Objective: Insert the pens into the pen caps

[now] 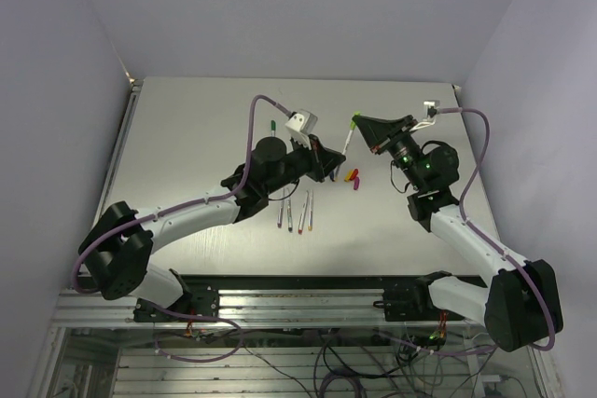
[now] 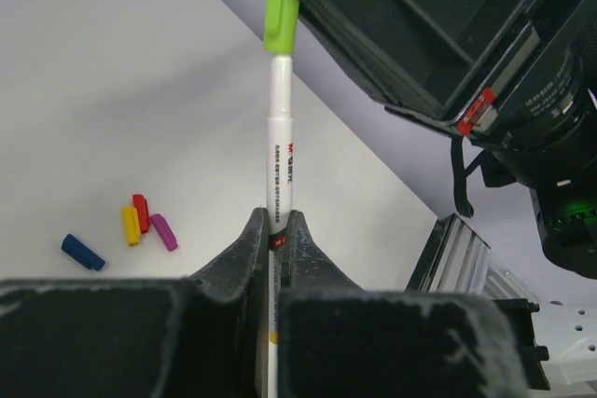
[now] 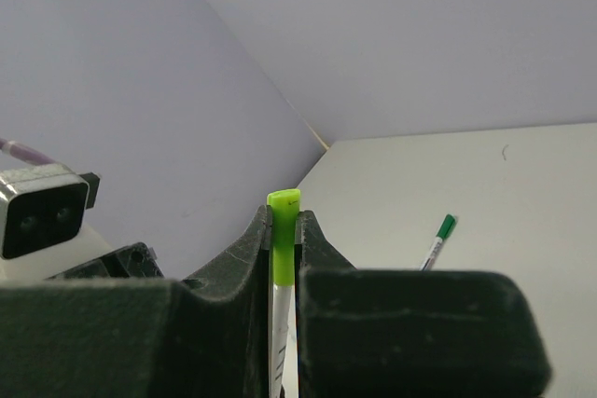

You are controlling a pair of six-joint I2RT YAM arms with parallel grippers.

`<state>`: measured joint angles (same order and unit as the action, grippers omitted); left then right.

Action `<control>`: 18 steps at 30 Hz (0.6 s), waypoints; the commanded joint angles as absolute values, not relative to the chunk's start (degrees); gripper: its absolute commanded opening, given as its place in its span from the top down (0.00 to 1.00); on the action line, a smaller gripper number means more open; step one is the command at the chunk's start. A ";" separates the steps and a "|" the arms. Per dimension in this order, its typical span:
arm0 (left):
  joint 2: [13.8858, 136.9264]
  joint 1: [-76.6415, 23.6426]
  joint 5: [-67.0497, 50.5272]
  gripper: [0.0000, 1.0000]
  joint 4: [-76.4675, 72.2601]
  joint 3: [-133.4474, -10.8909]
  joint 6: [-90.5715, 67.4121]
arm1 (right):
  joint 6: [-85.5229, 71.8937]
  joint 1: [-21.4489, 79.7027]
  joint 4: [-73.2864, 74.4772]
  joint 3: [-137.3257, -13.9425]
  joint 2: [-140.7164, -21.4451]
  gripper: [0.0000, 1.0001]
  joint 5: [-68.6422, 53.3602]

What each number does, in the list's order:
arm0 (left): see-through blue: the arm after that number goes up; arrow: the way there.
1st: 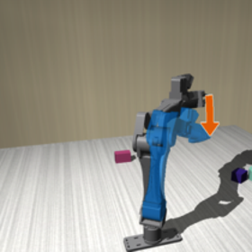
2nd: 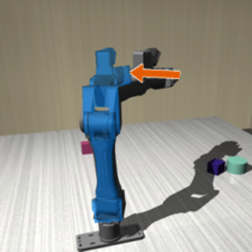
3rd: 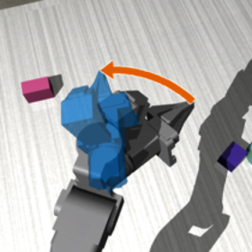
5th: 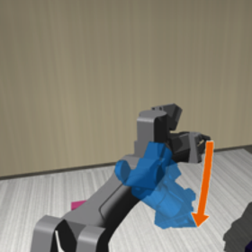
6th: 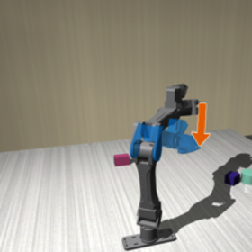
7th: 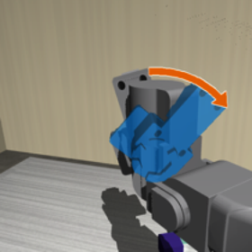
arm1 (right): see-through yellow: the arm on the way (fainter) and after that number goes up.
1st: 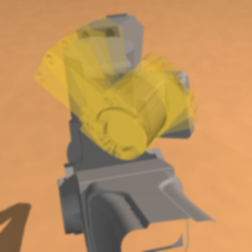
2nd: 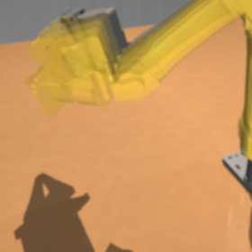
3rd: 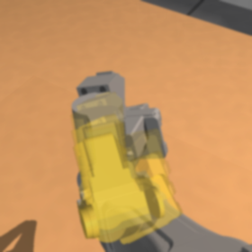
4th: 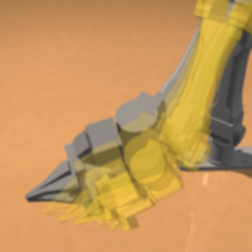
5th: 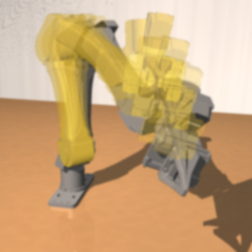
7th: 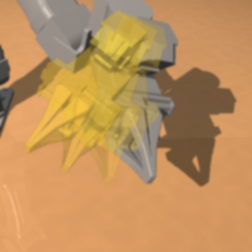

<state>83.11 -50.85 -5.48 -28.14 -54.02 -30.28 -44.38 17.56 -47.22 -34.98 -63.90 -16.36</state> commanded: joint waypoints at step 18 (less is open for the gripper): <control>79.97 -51.16 -1.01 0.93 -35.40 -52.81 -27.80 | -46.36 18.64 -44.38 -35.54 -67.39 1.00 -25.62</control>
<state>82.39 -50.85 -3.51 -28.51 -52.93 -29.76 -45.32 18.13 -45.15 -34.81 -64.82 -19.42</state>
